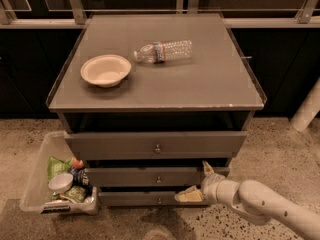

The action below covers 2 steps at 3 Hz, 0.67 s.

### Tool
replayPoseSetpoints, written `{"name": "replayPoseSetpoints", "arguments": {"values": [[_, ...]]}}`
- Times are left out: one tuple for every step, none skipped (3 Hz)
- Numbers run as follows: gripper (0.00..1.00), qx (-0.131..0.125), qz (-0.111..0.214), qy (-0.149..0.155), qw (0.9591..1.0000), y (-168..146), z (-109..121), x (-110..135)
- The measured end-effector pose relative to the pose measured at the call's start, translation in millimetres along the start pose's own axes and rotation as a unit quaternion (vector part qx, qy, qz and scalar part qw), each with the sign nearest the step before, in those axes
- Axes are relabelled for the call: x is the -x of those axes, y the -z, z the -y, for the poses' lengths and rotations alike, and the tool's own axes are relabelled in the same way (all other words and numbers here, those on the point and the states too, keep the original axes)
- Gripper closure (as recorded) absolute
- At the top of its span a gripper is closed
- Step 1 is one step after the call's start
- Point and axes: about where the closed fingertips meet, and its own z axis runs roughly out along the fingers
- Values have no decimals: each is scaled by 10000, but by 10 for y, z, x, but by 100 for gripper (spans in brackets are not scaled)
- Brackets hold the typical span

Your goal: Open middle drawer

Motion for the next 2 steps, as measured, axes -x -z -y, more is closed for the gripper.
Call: {"name": "replayPoseSetpoints", "arguments": {"values": [[0, -14, 14, 14, 10000, -12, 25, 14], [0, -16, -19, -97, 9999, -23, 57, -51]]}}
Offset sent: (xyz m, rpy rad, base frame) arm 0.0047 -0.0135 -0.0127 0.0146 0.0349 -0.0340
